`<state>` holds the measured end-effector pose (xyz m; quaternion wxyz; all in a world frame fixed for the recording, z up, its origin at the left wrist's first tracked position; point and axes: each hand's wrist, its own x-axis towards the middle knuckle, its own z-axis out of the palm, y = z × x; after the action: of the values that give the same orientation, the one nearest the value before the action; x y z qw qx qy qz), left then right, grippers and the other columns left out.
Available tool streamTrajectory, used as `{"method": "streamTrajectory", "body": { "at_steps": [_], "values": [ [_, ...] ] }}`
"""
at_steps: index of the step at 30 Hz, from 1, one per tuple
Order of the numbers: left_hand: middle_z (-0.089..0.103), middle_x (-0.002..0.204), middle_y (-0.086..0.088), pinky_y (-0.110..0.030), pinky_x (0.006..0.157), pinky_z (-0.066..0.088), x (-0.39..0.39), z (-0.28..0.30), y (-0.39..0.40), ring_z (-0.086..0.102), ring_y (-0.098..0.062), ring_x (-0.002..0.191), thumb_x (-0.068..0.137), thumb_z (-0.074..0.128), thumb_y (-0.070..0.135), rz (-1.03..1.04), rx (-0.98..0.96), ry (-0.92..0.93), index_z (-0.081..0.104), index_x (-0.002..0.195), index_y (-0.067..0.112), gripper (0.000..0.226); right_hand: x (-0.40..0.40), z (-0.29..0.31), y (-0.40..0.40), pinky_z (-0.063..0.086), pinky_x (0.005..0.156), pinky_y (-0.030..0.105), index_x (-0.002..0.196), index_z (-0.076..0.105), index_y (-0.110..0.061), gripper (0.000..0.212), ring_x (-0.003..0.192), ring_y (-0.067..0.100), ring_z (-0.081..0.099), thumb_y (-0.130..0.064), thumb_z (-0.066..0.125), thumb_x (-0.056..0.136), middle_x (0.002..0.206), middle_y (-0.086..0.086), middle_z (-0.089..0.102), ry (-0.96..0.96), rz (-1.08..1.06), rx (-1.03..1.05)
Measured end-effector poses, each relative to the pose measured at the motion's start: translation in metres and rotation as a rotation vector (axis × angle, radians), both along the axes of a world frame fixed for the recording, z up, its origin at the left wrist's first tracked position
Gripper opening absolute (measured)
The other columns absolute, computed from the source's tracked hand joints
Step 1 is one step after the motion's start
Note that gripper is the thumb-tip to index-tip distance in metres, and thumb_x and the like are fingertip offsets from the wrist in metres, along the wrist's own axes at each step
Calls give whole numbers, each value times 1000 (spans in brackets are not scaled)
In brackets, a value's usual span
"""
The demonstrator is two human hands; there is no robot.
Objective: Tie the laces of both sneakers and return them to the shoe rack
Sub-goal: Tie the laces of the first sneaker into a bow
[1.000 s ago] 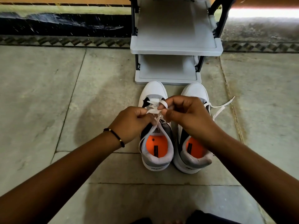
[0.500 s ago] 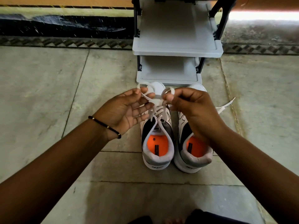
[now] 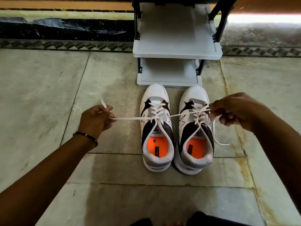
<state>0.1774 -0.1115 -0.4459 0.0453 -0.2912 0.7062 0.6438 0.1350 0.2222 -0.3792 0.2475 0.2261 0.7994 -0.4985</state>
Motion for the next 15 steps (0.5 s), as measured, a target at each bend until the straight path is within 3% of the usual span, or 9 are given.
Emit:
{"method": "streamTrajectory", "body": {
  "at_steps": [2,4,7,9,11,15],
  "values": [
    [70,76,-1,-26,64,46,3,-8,-1,61,-19,77,89,52,7,-115,-87,-163,63,94,11,13,3,-2,-2,43,40,23,92,66,4,25,36,17,53,-20,62,85,58,12,71,-69,45,-24],
    [61,112,-12,-32,79,47,5,-14,5,56,-25,101,86,60,13,-268,-304,-243,60,110,11,25,6,-1,-11,47,38,23,92,64,3,30,37,19,57,-27,62,86,58,14,70,-51,97,0],
    [38,145,-12,-39,111,29,5,-6,20,35,-28,133,81,67,28,-448,-711,-67,36,138,10,67,12,1,-38,53,45,27,88,66,-7,21,45,20,63,-27,63,85,63,11,72,162,235,75],
    [39,146,-6,-39,115,21,2,3,35,30,-26,136,79,63,35,-598,-761,162,38,137,16,66,18,-5,-61,54,63,29,93,68,-16,16,64,15,66,-29,64,84,78,3,74,359,454,215],
    [48,139,-3,-34,111,25,3,10,53,35,-24,132,84,59,28,-757,-694,240,45,133,22,51,28,-16,-82,50,76,29,103,66,-19,22,84,13,63,-30,64,84,95,-2,69,413,669,286],
    [66,112,-6,-21,84,36,7,8,71,56,-22,107,85,55,11,-740,-798,340,61,114,17,30,38,-38,-95,50,79,40,101,67,-20,20,91,24,59,-28,61,83,98,6,70,596,735,432]
  ]
}}
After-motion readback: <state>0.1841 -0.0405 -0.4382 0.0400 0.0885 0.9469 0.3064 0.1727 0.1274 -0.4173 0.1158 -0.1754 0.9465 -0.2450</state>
